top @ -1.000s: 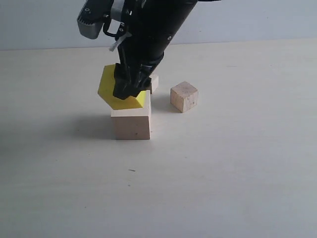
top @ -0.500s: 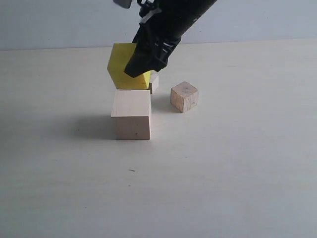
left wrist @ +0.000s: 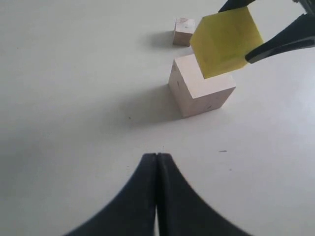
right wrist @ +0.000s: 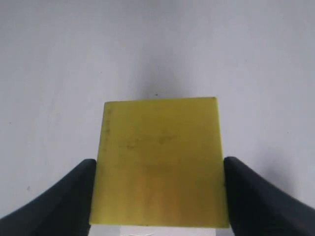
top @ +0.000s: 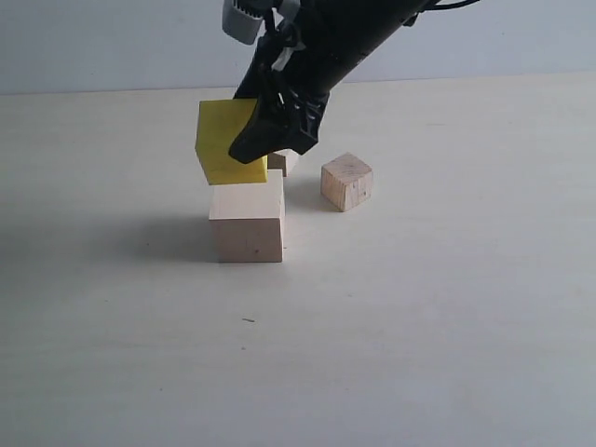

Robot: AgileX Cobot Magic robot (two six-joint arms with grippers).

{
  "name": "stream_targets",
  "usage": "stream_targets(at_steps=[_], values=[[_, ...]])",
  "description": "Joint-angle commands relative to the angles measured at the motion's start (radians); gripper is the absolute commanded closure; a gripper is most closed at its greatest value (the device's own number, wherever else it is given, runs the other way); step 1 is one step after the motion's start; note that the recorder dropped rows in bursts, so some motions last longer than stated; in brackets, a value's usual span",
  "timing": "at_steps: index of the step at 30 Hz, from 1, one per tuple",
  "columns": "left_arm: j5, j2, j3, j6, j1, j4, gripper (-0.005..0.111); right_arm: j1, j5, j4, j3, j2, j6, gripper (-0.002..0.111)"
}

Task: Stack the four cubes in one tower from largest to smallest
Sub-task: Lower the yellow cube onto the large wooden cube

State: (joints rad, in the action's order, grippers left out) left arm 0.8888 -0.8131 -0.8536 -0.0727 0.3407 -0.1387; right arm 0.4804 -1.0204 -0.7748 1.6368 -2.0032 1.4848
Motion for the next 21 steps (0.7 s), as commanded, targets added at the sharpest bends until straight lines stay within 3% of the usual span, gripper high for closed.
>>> stream_targets(at_steps=[1,21], values=[[0.005,0.000,0.003,-0.001,-0.002,-0.010,0.107,-0.007,0.013,-0.011,0.025,-0.019,0.013,0.108],[0.006,0.000,0.003,-0.001,-0.002,-0.007,0.107,-0.027,-0.003,-0.016,0.037,-0.071,0.013,0.108]])
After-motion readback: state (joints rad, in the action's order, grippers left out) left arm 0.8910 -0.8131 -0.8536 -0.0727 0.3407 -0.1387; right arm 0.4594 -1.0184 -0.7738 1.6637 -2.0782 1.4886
